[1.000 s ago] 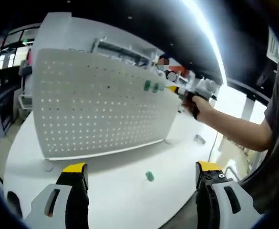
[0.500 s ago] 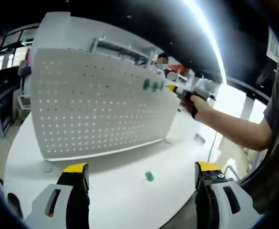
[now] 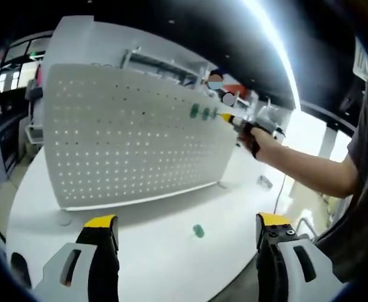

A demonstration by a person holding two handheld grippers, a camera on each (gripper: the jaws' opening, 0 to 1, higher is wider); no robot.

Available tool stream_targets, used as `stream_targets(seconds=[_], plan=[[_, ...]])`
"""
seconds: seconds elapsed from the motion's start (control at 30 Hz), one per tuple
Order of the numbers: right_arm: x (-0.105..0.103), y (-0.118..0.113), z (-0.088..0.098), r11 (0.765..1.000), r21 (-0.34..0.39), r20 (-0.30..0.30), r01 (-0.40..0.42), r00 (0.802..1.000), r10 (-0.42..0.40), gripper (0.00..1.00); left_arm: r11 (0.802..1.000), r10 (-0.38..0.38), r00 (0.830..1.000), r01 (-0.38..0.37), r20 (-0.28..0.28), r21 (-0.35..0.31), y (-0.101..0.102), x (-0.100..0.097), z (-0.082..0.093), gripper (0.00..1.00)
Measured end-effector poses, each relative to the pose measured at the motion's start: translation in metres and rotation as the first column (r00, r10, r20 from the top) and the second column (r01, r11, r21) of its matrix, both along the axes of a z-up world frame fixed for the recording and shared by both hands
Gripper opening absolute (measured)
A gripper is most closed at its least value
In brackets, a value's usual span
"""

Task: Insert the hook assembly into the mounting plate slot until the hook locks in place.

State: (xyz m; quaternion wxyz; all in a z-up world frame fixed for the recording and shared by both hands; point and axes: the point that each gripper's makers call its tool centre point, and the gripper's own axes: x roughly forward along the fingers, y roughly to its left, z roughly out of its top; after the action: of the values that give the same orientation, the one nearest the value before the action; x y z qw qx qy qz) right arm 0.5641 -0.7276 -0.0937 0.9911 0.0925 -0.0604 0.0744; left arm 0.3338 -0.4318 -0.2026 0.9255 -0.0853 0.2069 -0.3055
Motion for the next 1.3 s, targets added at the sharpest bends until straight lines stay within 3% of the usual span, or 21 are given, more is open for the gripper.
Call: stream_targets(seconds=[0.17, 0.5, 0.67, 0.83, 1.07, 1.3], plan=[[0.004, -0.001, -0.007, 1.0, 0.008, -0.014, 0.01, 1.0, -0.009, 0.0, 1.0, 0.004, 1.0, -0.004, -0.001, -0.001, 0.001, 0.001, -0.001, 0.91], [0.002, 0.004, -0.007, 0.999, -0.044, -0.014, 0.016, 1.0, -0.017, 0.0, 1.0, 0.007, 1.0, -0.007, -0.012, -0.002, 0.004, 0.002, -0.005, 0.9], [0.002, 0.004, -0.01, 0.999, 0.054, -0.05, -0.004, 0.999, 0.007, 0.01, 1.0, -0.002, 1.0, 0.002, -0.015, -0.003, 0.002, 0.002, -0.006, 0.91], [0.003, 0.008, -0.016, 0.998, 0.052, -0.089, -0.021, 0.996, 0.026, 0.05, 1.0, -0.004, 1.0, 0.004, -0.02, -0.011, 0.002, 0.001, -0.008, 0.91], [-0.014, 0.014, -0.028, 0.998, 0.038, -0.126, -0.041, 0.991, 0.046, 0.08, 1.0, -0.001, 1.0, 0.001, -0.029, -0.014, 0.002, -0.005, -0.011, 0.91], [-0.032, 0.004, -0.031, 0.999, 0.032, -0.139, -0.037, 0.989, 0.041, 0.1, 1.0, -0.004, 1.0, 0.003, -0.022, -0.013, 0.002, -0.006, -0.009, 0.9]])
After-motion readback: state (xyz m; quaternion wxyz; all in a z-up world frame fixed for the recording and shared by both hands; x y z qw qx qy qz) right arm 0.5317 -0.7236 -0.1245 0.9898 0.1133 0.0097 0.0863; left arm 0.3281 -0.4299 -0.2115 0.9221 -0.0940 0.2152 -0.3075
